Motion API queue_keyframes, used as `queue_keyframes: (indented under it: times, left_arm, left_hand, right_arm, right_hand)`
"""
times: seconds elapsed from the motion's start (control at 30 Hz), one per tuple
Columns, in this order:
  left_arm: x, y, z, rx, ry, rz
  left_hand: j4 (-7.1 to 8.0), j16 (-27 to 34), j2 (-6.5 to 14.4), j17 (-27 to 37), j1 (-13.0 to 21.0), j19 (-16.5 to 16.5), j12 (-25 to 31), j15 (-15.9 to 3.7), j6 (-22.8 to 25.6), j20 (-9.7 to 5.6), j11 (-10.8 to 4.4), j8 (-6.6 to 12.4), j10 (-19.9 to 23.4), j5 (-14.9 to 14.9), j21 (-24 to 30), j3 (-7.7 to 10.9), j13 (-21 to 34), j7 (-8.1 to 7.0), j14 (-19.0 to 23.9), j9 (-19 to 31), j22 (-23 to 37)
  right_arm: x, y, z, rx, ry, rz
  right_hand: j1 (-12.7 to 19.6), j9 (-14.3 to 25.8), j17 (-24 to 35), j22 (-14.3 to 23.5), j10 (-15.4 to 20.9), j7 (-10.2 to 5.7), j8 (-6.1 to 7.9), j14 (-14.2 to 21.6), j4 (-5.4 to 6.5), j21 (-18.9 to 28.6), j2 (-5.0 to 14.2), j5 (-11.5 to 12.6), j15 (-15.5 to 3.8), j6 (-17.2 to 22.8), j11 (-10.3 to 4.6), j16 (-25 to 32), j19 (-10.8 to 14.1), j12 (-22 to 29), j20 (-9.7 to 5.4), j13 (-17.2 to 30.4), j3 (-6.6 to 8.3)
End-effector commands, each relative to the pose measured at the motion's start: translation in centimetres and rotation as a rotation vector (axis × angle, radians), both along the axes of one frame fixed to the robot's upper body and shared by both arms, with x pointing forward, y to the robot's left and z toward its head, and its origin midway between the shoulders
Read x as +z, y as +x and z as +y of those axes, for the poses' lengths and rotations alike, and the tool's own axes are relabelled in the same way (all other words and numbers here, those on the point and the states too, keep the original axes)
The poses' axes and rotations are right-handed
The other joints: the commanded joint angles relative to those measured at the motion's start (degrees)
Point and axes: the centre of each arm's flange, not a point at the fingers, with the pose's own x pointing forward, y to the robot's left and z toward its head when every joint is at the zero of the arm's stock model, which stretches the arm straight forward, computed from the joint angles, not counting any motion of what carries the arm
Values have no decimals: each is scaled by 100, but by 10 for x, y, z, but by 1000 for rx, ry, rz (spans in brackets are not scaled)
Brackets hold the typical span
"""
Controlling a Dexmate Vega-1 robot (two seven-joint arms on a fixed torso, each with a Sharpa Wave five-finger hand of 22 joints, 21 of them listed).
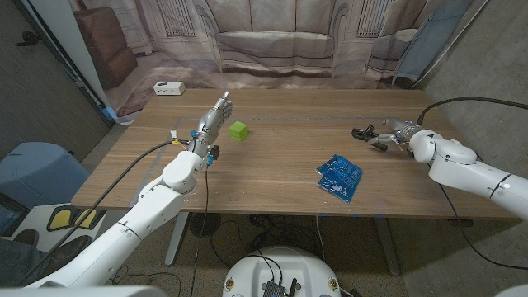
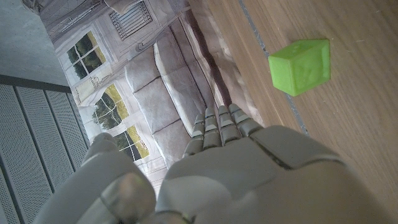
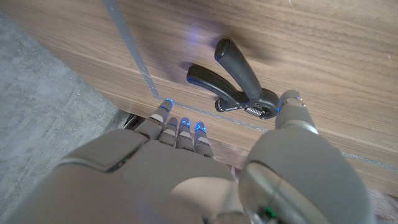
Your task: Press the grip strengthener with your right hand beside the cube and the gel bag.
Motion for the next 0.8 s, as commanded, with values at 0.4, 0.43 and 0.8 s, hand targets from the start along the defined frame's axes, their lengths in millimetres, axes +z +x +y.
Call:
queue_keyframes:
  times: [0.4, 0.43, 0.8]
  left_arm:
    - [-2, -4, 0, 9, -6, 2]
    - [-1, -4, 0, 9, -7, 1]
    - [-3, -4, 1, 11, -10, 3]
  left_hand:
    - [-35, -16, 58, 10, 36, 31, -8, 14, 50, 12, 27, -2, 54, -5, -7, 3, 11, -12, 69, 29, 28]
    - [-36, -15, 59, 10, 36, 31, -8, 15, 50, 12, 25, -2, 55, -6, -7, 3, 11, -11, 74, 29, 28]
    - [-41, -16, 68, 10, 38, 30, -3, 17, 73, 15, 18, 3, 80, -8, -9, 3, 12, -13, 80, 29, 28]
  right_arm:
    - [-6, 16, -5, 4, 3, 55]
    - [-5, 16, -5, 4, 4, 57]
    - [-3, 17, -9, -6, 10, 96]
  right_hand:
    - [228, 28, 3, 13, 41, 79, 70, 162, -8, 92, 8, 26, -29, 13, 58, 112, 287, 79, -41, 27, 97]
    - [247, 29, 2, 12, 75, 82, 78, 194, -10, 96, 6, 26, -27, 28, 45, 123, 313, 93, -41, 27, 102]
    - [376, 33, -5, 8, 303, 113, 163, 445, -1, 136, -2, 26, -44, 259, 64, 196, 589, 168, -38, 27, 137]
